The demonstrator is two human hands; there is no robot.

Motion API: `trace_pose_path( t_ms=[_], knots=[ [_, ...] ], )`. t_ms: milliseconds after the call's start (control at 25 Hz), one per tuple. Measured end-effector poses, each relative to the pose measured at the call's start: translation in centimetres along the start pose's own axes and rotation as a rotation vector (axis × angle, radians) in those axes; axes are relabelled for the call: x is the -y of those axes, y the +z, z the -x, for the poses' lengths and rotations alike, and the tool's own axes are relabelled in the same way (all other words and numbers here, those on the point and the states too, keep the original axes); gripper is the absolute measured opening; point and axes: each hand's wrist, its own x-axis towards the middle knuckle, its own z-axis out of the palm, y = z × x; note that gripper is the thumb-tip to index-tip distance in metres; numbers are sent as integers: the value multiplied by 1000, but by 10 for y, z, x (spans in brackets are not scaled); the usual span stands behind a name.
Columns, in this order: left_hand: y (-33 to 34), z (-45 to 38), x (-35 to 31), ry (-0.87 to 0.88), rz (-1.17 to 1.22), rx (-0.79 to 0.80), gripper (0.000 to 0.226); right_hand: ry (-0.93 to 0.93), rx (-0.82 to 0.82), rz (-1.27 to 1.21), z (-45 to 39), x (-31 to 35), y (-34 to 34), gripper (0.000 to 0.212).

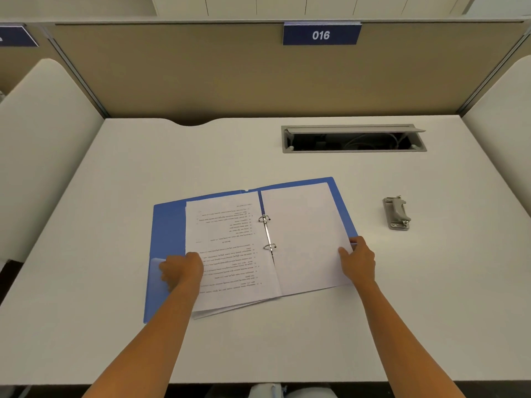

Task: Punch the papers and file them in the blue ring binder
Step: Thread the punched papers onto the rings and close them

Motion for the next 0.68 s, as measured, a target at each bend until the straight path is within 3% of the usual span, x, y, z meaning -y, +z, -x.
trace_pose_path(
  t_ms=[120, 200, 320, 520, 680],
  knots=[
    [0, 12, -9, -55, 3, 104, 78, 11, 18, 5, -2, 1, -1, 35],
    [0, 15, -14, -82, 9, 158, 94, 16, 23, 17, -3, 1, 0, 35],
    [3, 5, -14, -101, 4, 213, 88, 25, 27, 16, -4, 0, 1, 35],
    [-5, -13, -7, -48, 28, 297, 57, 26, 12, 27, -2, 1, 3, 35],
    [-17, -11, -12, -89, 175, 481, 49, 19, 1, 23, -2, -1, 5, 36]
  ],
)
